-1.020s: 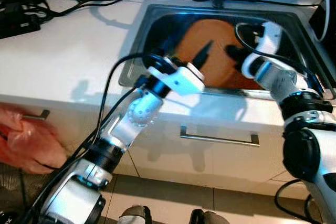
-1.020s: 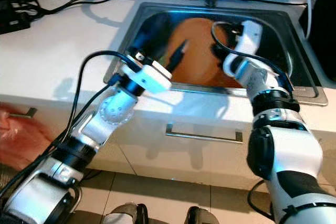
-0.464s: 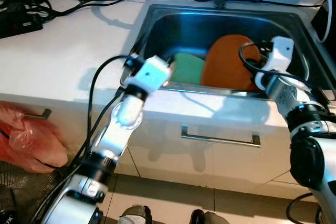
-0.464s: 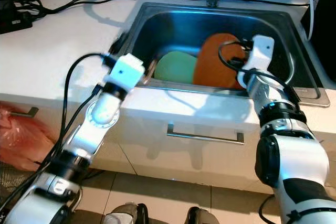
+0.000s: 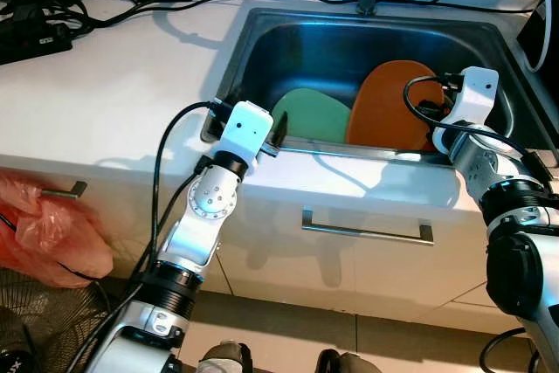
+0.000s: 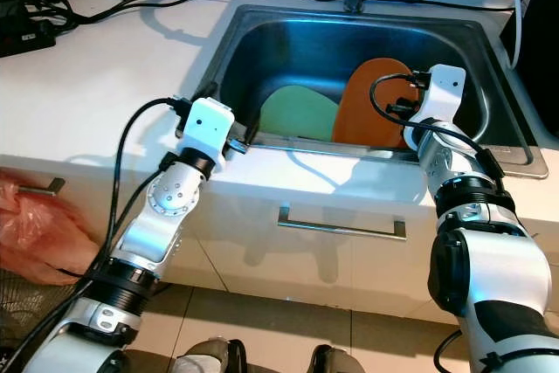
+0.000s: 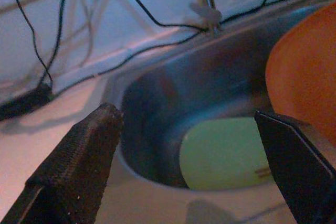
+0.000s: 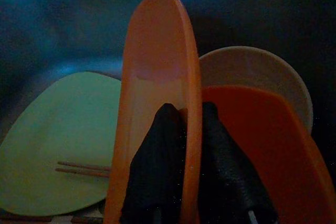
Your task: Kitchen organization
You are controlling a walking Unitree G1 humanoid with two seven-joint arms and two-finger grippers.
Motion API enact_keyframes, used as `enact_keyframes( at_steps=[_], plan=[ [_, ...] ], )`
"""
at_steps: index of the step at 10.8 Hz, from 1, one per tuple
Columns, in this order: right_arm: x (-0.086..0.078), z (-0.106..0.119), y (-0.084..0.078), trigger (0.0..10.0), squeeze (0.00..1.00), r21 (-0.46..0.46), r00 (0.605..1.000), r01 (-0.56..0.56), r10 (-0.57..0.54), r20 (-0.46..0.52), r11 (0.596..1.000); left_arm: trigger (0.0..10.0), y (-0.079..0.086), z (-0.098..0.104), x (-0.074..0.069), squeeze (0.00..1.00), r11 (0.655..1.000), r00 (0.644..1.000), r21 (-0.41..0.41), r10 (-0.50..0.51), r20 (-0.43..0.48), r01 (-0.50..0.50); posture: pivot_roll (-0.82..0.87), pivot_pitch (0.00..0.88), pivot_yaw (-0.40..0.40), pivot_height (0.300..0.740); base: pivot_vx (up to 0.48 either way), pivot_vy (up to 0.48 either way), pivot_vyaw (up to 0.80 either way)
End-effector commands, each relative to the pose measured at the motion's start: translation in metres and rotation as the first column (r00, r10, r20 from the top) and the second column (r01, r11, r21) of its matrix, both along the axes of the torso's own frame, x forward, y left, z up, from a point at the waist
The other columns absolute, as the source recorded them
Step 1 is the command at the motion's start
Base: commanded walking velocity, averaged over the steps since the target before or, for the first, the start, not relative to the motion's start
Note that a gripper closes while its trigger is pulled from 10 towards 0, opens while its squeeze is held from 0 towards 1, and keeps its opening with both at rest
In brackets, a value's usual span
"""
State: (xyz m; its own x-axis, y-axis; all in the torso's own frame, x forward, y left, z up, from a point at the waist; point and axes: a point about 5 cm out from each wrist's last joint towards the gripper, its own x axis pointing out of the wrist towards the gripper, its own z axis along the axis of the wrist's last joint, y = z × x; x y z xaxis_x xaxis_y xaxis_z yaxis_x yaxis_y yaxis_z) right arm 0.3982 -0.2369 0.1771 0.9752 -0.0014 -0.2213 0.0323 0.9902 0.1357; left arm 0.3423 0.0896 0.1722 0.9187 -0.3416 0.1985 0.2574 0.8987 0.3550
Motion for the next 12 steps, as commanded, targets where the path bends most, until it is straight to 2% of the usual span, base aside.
enact_keyframes(
  at_steps=[1,2,3,8,12],
  plan=[
    [-0.005,-0.01,-0.008,10.0,0.0,-0.031,0.999,0.03,-0.031,-0.042,0.999,10.0,0.0,0.003,-0.001,0.69,1.0,1.0,-0.005,0.001,-0.008,-0.001,0.07,0.102,0.005,0.74,0.0,0.0,0.0],
    [-0.005,-0.011,-0.007,10.0,0.73,-0.018,0.999,0.023,-0.024,-0.045,1.0,10.0,-0.001,0.001,-0.001,0.0,0.999,0.999,-0.044,0.019,-0.044,-0.021,0.07,0.1,0.004,0.74,0.0,0.0,0.0],
    [-0.005,-0.013,-0.006,10.0,1.0,-0.011,0.999,0.016,-0.016,-0.049,1.0,10.0,0.001,0.001,0.0,0.0,0.997,0.997,-0.077,0.023,-0.071,-0.029,0.07,0.1,0.003,0.74,0.0,0.0,0.0],
    [-0.005,-0.012,-0.006,10.0,1.0,-0.023,0.999,0.007,-0.008,-0.053,1.0,10.0,0.001,0.005,0.0,0.0,0.99,0.992,-0.133,0.022,-0.121,-0.038,0.07,0.094,-0.001,0.74,0.0,0.0,0.0],
    [-0.003,-0.003,-0.007,10.0,1.0,-0.04,1.0,0.005,-0.006,-0.017,0.999,10.0,0.007,0.008,-0.001,0.0,0.983,0.988,-0.16,0.067,-0.139,-0.089,0.07,0.091,-0.001,0.74,0.0,0.0,0.0]
  ],
)
